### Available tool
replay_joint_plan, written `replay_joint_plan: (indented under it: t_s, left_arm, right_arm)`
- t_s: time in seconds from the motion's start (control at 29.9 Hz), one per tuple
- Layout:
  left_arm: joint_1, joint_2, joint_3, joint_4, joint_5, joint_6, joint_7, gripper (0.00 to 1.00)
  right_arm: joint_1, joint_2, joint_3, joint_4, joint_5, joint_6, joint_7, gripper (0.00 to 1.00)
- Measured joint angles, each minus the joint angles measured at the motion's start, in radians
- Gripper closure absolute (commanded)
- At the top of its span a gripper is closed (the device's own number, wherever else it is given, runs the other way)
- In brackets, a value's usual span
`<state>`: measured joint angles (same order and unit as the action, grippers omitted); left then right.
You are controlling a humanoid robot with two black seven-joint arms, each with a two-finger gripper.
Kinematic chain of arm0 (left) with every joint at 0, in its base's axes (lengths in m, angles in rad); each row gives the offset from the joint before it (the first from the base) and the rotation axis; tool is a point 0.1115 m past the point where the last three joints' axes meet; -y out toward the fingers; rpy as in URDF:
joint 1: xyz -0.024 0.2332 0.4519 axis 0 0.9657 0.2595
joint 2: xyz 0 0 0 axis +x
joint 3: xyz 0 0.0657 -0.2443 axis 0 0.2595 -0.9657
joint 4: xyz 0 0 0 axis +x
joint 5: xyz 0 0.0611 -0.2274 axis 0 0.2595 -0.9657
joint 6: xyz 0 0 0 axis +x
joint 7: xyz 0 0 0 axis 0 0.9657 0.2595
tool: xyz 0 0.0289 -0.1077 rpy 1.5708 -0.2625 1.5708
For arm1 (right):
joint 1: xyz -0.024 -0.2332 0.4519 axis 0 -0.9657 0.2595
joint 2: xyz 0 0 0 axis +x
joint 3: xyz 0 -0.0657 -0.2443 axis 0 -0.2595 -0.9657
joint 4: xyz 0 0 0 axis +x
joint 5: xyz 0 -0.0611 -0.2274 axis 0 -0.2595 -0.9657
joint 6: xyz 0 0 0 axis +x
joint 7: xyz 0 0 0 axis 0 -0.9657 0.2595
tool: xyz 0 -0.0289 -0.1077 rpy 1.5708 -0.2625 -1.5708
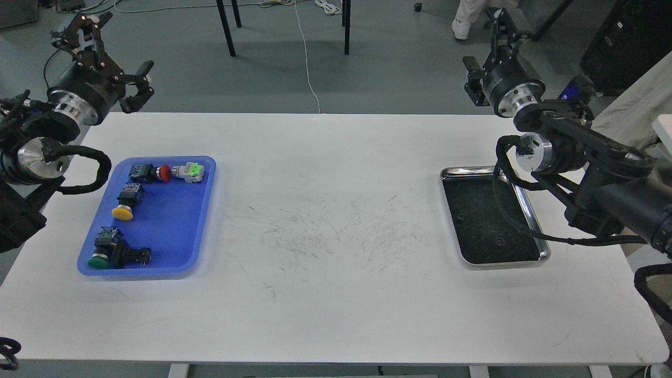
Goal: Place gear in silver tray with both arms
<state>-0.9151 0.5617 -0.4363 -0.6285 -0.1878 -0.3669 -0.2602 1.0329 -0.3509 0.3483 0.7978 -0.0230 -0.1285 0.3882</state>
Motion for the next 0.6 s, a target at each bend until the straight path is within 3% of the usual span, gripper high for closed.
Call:
replay_joint_plan:
  t_s: [0.6]
  left_arm:
    - [0.022,-0.018,0.042,0.009,0.011,0.031,0.001,0.01]
  right_arm:
    - [-0.013,0.006,-0.001,-0.002,-0.004,-0.016,0.002,0.01]
